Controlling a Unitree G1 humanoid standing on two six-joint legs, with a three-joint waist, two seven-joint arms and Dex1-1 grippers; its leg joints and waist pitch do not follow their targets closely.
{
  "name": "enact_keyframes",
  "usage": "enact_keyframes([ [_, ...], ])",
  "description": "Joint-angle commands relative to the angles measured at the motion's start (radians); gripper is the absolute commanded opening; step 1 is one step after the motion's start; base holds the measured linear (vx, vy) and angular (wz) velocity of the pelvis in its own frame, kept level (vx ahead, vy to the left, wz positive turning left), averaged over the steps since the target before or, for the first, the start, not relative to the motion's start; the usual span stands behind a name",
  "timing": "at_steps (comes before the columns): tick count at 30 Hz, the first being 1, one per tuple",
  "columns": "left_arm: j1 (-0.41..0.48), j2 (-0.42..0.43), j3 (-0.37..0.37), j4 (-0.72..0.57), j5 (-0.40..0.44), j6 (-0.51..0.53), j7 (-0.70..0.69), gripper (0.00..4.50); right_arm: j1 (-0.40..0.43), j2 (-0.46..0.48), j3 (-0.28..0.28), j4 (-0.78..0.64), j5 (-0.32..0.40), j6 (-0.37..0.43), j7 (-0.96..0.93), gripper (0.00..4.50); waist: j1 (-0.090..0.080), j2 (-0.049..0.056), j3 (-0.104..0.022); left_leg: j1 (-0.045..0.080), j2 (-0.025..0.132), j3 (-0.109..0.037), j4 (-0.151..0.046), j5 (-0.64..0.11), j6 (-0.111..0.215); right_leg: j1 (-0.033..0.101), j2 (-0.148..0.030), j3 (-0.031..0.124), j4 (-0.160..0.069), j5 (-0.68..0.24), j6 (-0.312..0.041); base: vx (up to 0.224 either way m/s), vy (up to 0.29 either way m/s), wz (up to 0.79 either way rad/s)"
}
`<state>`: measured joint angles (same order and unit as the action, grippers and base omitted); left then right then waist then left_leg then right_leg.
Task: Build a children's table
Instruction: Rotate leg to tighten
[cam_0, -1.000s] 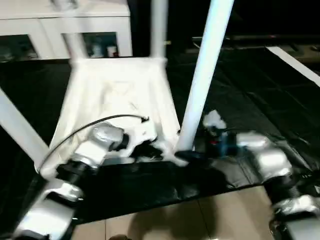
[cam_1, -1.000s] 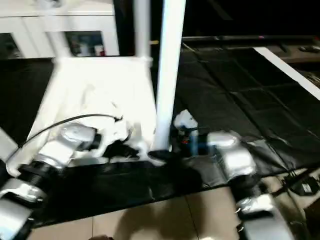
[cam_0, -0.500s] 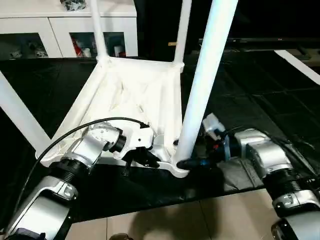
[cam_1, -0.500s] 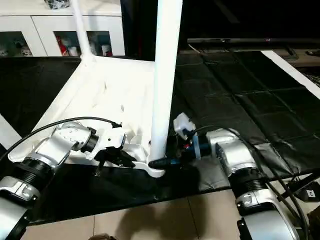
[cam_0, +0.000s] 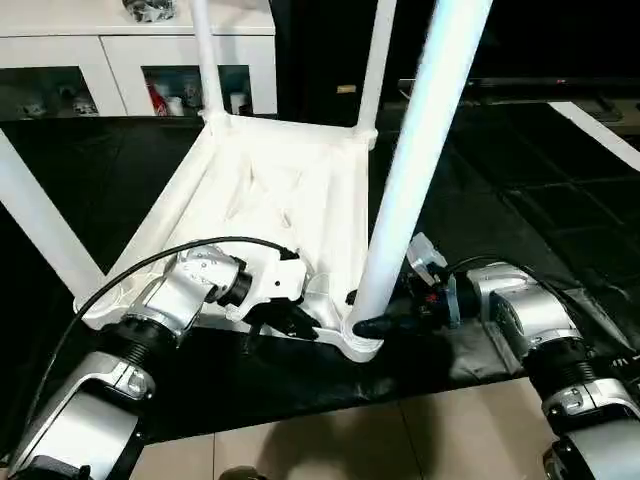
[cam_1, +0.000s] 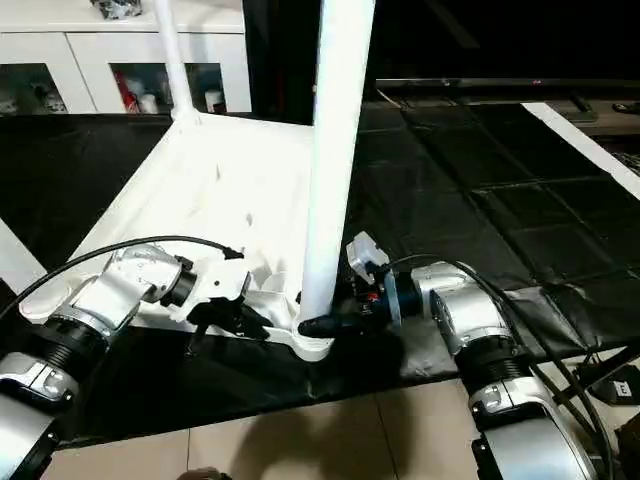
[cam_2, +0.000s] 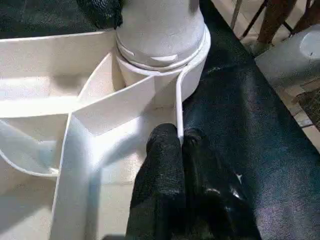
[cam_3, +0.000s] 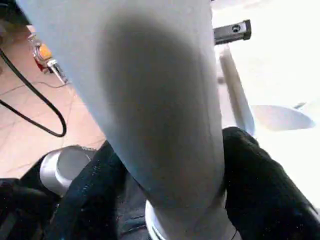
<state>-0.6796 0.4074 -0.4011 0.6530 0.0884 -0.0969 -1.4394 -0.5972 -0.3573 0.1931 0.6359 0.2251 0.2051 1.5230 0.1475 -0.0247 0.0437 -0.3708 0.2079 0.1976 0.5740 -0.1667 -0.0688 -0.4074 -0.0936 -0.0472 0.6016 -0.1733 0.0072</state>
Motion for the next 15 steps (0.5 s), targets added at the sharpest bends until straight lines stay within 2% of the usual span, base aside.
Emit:
enact_keyframes([
  [1,-0.013,-0.005,-0.043,0.015,0.029,-0.024,-0.017,0.0,-0.018,0.003,0.002,0.005,0.007,0.0,0.02,2.32,-0.006,-0.002,-0.065,0.02,0.027,-0.005,-0.059,-0.211,0.024,0.044,-0.045,0.027,-0.05,-0.138,-0.261,0.0,0.0,0.0],
  [7,-0.013,-0.008,-0.039,0.023,0.033,-0.022,-0.004,0.0,-0.004,0.011,0.005,-0.009,0.012,0.004,0.014,2.19,-0.007,-0.001,-0.064,0.021,0.027,-0.006,-0.06,-0.232,0.016,0.044,-0.045,0.028,-0.053,-0.166,-0.253,0.0,0.0,0.0],
  [11,-0.004,-0.026,-0.02,0.018,0.025,0.017,0.042,0.0,0.049,0.03,-0.01,-0.073,0.037,0.028,-0.029,2.16,-0.005,-0.002,-0.063,0.021,0.027,-0.006,-0.062,-0.231,0.016,0.043,-0.045,0.029,-0.054,-0.173,-0.245,0.0,0.0,0.0],
  [12,-0.002,-0.039,-0.008,0.018,0.02,0.037,0.071,0.0,0.074,0.042,-0.019,-0.098,0.046,0.042,-0.059,2.15,-0.004,0.001,-0.061,0.021,0.027,-0.007,-0.063,-0.244,0.012,0.042,-0.047,0.029,-0.057,-0.193,-0.241,0.0,0.0,0.0],
  [15,0.0,-0.064,0.009,0.015,0.015,0.074,0.123,0.0,0.114,0.065,-0.033,-0.132,0.058,0.053,-0.114,2.12,-0.003,-0.001,-0.056,0.028,0.028,-0.007,-0.067,-0.297,-0.002,0.037,-0.048,0.032,-0.068,-0.278,-0.221,0.0,0.0,0.0],
])
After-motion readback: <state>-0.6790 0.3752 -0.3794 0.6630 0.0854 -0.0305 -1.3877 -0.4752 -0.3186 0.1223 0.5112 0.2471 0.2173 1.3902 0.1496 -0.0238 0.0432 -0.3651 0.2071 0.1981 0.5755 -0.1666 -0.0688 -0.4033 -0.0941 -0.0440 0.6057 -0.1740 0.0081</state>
